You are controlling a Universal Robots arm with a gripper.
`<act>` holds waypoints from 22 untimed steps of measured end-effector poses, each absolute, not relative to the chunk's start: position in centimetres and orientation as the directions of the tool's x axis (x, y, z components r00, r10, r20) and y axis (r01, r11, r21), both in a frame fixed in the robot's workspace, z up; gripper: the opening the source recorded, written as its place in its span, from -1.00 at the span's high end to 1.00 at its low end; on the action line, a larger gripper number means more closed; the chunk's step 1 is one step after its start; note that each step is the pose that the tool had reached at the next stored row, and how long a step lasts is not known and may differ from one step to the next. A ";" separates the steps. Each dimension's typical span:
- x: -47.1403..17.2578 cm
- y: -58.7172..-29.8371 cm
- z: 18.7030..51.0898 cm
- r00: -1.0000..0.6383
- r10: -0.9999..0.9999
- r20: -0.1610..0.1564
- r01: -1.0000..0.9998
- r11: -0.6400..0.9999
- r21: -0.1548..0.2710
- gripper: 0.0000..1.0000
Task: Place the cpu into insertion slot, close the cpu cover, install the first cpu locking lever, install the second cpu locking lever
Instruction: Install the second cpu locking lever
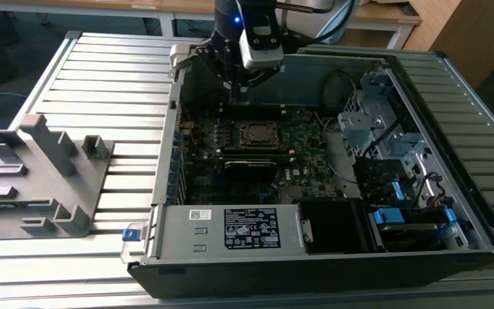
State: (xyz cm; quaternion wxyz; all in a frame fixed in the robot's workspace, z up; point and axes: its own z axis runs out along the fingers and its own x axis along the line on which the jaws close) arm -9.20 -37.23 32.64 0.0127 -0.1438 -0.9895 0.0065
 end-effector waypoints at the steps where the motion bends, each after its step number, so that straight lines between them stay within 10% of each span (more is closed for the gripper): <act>1: -9.0 -37.2 32.6 -0.959 0.284 0.023 0.284 0.959 -0.016 0.79; 22: -6.2 -37.2 32.2 -0.980 0.200 0.021 0.200 0.980 -0.001 0.79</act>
